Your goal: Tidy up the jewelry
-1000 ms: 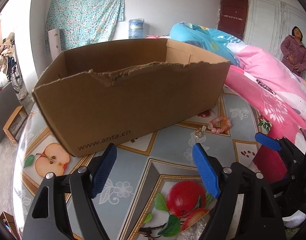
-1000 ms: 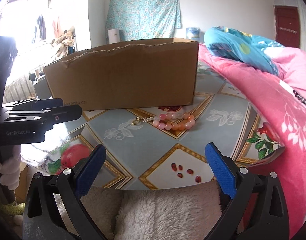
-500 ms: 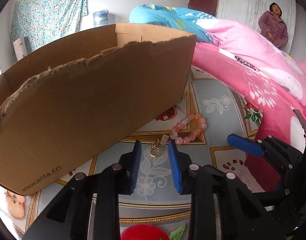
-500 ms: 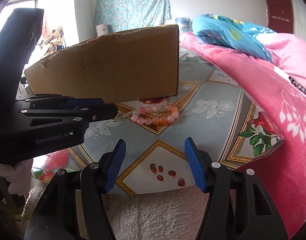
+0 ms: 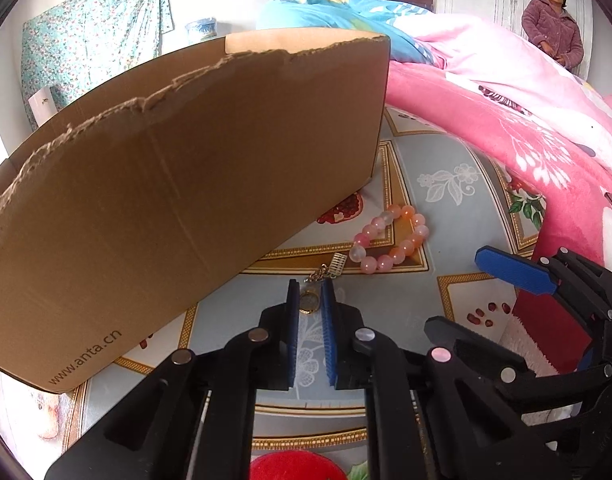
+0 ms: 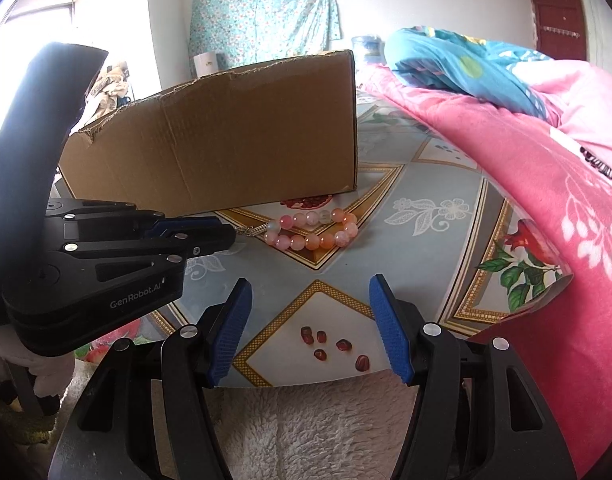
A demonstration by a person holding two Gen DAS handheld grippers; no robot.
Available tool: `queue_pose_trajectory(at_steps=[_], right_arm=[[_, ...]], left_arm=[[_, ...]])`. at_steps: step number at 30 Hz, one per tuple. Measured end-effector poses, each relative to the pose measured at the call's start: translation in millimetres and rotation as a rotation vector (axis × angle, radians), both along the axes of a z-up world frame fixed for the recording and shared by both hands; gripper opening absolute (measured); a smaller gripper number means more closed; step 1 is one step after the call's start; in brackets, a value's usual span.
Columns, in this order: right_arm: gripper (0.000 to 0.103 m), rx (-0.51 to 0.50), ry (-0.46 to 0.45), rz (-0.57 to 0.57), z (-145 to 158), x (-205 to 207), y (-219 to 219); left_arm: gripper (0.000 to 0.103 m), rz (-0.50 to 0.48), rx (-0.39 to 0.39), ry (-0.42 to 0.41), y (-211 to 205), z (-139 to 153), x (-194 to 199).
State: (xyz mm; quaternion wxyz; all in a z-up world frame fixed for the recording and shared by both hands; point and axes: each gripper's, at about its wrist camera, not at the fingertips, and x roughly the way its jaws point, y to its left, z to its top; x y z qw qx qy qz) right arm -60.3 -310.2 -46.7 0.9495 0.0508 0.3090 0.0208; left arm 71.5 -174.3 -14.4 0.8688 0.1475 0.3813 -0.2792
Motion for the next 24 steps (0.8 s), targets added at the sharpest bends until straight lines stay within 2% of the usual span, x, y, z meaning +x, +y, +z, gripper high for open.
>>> queue_pose_trajectory(at_steps=[3, 6, 8, 12, 17, 24], right_arm=[[0.040, 0.009, 0.018, 0.017, 3, 3, 0], [0.032, 0.047, 0.014, 0.063, 12, 8, 2], [0.032, 0.061, 0.002, 0.118, 20, 13, 10], [0.022, 0.061, 0.035, 0.240, 25, 33, 28], [0.017, 0.024, 0.135, 0.207, 10, 59, 28], [0.017, -0.047, 0.135, 0.179, 9, 79, 30]], left_arm=[[0.010, 0.023, 0.001, 0.003, 14, 0, -2], [0.010, 0.048, 0.004, 0.009, 27, 0, -4], [0.010, 0.064, -0.003, 0.015, 37, 0, -5], [0.010, 0.086, -0.016, 0.017, 49, -2, -7], [0.010, 0.097, -0.034, 0.013, 54, -4, -11], [0.010, 0.089, -0.072, 0.022, 62, -6, -11]])
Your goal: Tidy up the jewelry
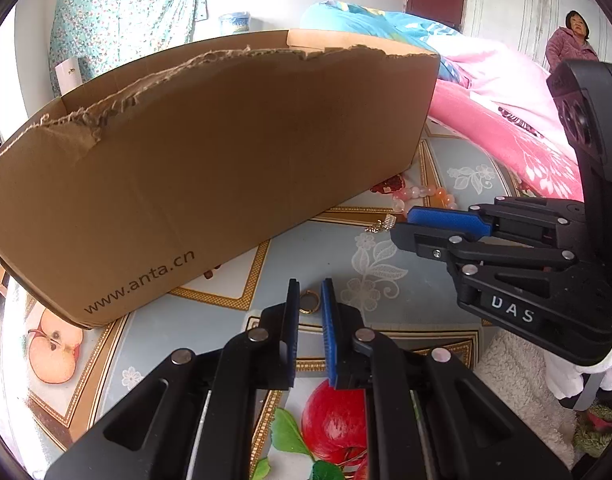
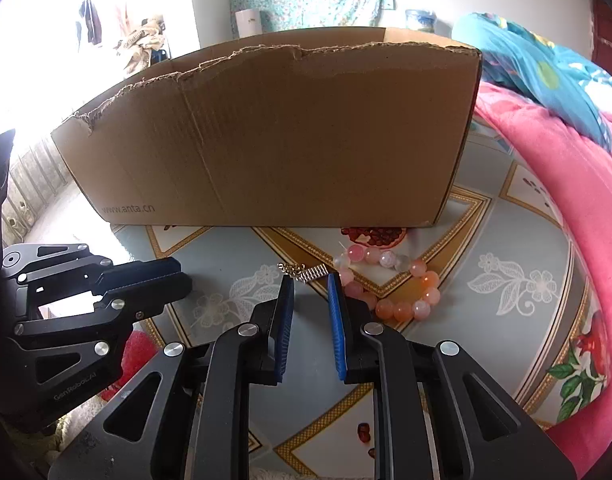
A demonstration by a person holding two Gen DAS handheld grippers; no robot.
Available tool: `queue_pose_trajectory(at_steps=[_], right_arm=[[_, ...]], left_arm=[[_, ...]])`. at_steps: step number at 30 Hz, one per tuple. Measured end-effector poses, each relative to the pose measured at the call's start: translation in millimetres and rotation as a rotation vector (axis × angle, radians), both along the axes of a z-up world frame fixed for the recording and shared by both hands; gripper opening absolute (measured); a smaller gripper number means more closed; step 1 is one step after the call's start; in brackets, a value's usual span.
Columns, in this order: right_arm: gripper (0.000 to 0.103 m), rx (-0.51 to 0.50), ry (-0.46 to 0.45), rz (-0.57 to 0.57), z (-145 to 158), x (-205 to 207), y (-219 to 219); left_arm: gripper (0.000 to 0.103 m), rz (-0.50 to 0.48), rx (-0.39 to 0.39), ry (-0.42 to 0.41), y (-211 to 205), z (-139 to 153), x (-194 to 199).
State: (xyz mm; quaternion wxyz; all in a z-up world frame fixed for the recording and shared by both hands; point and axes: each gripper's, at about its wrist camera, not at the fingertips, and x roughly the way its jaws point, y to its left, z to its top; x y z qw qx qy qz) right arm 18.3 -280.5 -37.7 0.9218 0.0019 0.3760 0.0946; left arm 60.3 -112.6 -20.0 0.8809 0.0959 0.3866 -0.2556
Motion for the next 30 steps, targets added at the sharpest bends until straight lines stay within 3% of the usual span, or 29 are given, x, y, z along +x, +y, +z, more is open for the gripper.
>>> queue_pose_trajectory(at_steps=[6, 8, 10, 18, 25, 26, 30], right_arm=[[0.016, -0.083, -0.006, 0.040, -1, 15, 17], [0.007, -0.095, 0.002, 0.063, 0, 17, 22], [0.004, -0.095, 0.011, 0.067, 0, 19, 24], [0.004, 0.018, 0.054, 0.057, 6, 3, 13], [0.004, 0.182, 0.021, 0.021, 31, -6, -11], [0.004, 0.194, 0.014, 0.020, 36, -6, -13], [0.004, 0.206, -0.020, 0.021, 50, -11, -18]], left_arm=[[0.010, -0.002, -0.018, 0.001, 3, -1, 0], [0.010, -0.002, -0.023, 0.001, 5, -1, 0], [0.010, 0.000, -0.030, 0.002, 5, -1, 0], [0.010, 0.000, -0.047, 0.001, 8, -1, 0], [0.009, 0.003, -0.064, -0.010, 11, -1, -3], [0.004, -0.002, -0.069, -0.012, 12, 0, -4], [0.002, 0.007, -0.085, -0.004, 17, 2, -4]])
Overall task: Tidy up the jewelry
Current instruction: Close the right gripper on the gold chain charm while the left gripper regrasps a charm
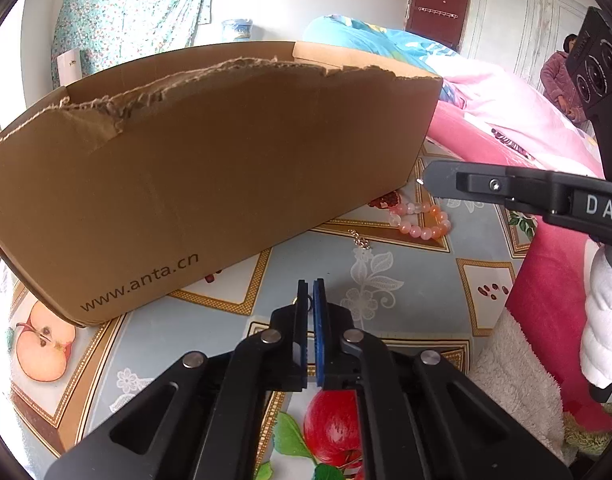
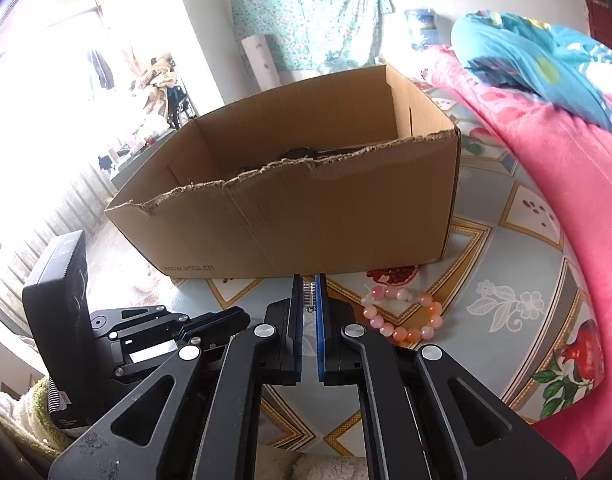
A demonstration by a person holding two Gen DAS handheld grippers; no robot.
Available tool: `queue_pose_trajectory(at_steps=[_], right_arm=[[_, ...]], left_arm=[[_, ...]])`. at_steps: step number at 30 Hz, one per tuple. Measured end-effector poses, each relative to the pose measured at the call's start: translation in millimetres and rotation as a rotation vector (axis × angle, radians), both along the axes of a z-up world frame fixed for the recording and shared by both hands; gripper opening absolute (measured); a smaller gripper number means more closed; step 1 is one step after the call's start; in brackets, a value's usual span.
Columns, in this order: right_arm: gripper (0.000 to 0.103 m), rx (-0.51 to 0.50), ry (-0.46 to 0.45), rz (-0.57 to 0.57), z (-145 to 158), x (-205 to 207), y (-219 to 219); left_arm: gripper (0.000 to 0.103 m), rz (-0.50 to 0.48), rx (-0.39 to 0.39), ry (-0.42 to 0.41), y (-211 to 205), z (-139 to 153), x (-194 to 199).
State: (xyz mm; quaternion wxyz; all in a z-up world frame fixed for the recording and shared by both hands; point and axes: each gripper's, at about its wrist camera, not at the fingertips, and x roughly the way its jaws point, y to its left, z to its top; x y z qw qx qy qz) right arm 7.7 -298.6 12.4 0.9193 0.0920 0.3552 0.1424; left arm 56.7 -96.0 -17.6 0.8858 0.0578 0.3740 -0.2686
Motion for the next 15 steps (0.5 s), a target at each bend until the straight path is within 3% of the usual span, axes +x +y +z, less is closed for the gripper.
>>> queue_pose_trajectory(at_steps=[13, 15], right_arm=[[0.004, 0.054, -0.035, 0.009, 5, -12, 3], [0.004, 0.059, -0.037, 0.012, 4, -12, 3]], left_arm=[[0.001, -0.002, -0.003, -0.042, 12, 18, -18], [0.006, -0.005, -0.002, -0.032, 11, 17, -18]])
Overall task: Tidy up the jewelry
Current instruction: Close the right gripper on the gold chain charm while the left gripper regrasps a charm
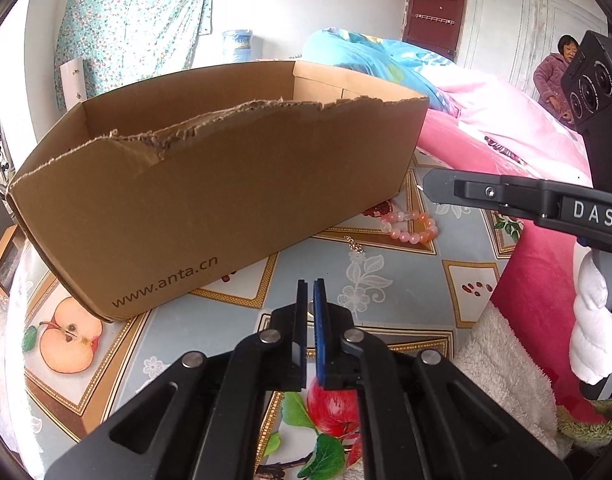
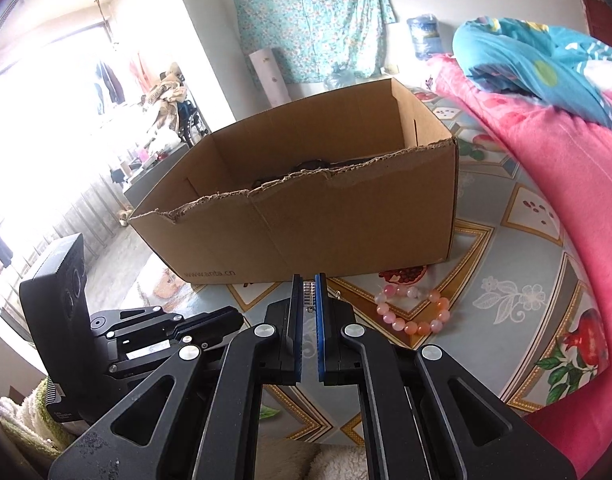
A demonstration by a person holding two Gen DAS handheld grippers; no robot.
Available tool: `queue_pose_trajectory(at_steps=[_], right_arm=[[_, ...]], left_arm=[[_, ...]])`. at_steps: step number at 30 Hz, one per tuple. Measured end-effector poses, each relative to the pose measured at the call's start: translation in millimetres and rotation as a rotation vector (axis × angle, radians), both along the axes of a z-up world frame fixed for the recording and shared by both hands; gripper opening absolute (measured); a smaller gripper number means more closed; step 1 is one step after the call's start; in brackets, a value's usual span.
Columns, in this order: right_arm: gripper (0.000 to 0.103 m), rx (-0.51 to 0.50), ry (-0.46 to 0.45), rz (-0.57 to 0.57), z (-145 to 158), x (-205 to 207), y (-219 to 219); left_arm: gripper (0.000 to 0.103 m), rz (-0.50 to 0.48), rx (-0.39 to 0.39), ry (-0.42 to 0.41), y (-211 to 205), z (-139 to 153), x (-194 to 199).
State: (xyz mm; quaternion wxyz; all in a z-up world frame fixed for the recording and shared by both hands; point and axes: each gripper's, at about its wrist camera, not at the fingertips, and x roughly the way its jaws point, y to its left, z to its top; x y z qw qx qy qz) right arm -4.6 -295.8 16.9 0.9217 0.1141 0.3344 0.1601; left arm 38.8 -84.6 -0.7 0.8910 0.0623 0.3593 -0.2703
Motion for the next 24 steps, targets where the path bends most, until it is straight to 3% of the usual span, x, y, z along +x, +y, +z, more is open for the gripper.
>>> queue_pose_trajectory(at_steps=[3, 7, 9, 11, 13, 17, 18, 24], right_arm=[[0.004, 0.010, 0.007, 0.006, -3, 1, 0], [0.004, 0.019, 0.012, 0.009, -5, 3, 0], [0.004, 0.023, 0.011, 0.008, -5, 5, 0], [0.004, 0.027, 0.012, 0.007, -5, 6, -1], [0.004, 0.030, 0.012, 0.006, -6, 7, -2], [0.004, 0.036, 0.012, 0.006, -6, 8, -3], [0.004, 0.037, 0.012, 0.007, -6, 8, -3], [0.004, 0.043, 0.011, 0.007, -6, 9, -5]], left_arm=[[0.022, -0.013, 0.036, 0.013, -5, -6, 2], [0.023, -0.026, 0.121, 0.039, -18, -18, 7], [0.023, -0.025, 0.151, 0.014, -22, -19, 6], [0.019, -0.026, 0.167, 0.009, -26, -20, 6], [0.009, -0.029, 0.180, 0.001, -29, -20, 6], [0.007, -0.034, 0.201, -0.015, -33, -21, 4], [0.001, -0.033, 0.200, -0.017, -33, -20, 5], [0.000, -0.026, 0.198, -0.013, -34, -19, 4]])
